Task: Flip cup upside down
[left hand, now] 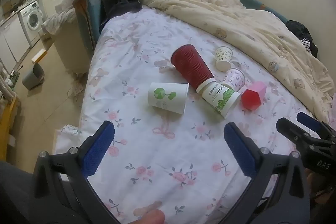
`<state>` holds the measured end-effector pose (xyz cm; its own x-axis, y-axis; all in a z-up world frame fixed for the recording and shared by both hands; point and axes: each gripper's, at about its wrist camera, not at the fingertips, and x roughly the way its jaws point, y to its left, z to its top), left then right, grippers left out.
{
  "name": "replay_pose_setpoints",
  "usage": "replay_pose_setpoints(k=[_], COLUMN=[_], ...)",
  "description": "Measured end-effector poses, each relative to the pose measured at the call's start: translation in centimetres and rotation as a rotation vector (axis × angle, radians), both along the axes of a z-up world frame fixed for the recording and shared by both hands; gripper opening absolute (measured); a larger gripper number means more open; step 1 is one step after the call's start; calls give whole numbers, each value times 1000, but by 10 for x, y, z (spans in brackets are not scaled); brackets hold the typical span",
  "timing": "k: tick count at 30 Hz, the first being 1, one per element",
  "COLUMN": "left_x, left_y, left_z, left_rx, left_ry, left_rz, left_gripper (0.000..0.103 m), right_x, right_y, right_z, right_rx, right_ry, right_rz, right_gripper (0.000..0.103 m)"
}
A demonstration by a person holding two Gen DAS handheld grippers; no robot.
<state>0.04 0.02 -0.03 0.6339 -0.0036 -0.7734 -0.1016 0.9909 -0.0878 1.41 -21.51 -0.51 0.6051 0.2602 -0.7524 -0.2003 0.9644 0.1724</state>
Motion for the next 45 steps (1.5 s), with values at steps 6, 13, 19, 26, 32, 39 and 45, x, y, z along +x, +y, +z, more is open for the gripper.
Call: replay_pose_setpoints(k=[6,13,19,26,32,39,45], left_x=[0,1,1,0,0,-2,-2], left_y=[0,3,2,1,1,2,3], left_z=[0,1,0,-1,-1,-3,-4], left_rx=[2,7,4,-1,-4,-10,-9], left_ry=[-7,-10,-7,-6,-4,-1,0], left_rz=[-1,2,2,2,3,8,10], left_gripper=[103,103,103,103,103,103,103], right_x=[0,0,0,0,0,0,0], right_y=[0,0,1,1,2,2,2], right_z=[-1,-1,-1,-1,-1,-1,-1], right_rx=[4,4,2,2,2,2,4], right_ry=[1,4,4,5,4,5,6], right_rz=[0,1,1,0,1,1,2], right_gripper=[99,99,99,99,99,99,99])
